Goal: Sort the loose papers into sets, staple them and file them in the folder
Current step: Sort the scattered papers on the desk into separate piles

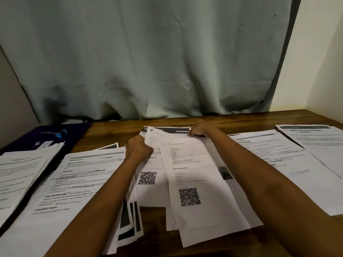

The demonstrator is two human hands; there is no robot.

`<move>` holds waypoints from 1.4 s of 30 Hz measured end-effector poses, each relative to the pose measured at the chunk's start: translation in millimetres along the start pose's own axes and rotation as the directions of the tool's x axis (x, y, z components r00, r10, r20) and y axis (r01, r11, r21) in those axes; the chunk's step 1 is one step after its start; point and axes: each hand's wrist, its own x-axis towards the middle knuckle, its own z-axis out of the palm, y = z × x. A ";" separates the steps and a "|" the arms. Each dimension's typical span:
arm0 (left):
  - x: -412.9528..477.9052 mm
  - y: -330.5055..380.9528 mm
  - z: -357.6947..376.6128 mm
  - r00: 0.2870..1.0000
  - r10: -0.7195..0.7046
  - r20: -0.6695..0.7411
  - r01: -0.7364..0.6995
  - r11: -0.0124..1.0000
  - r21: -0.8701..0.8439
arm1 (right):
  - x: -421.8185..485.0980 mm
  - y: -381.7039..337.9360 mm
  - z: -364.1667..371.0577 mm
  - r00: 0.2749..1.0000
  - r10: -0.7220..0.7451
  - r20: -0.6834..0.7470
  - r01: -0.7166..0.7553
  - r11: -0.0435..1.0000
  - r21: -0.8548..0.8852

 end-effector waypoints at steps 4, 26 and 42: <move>1.7 -4.2 6.8 0.999 0.029 -0.046 -0.031 0.999 -0.043 | 12.6 -5.6 9.5 0.997 0.077 -0.022 -0.076 0.996 0.041; 12.5 -4.5 -10.3 0.968 0.145 -0.207 -0.185 0.965 -0.188 | 17.4 -11.0 -15.5 0.965 -0.080 -0.249 0.234 0.688 0.687; 9.6 43.7 -101.8 0.938 0.094 -0.333 -0.304 0.684 -0.663 | -20.3 -55.6 -93.6 0.837 -0.168 -0.520 0.547 0.281 0.789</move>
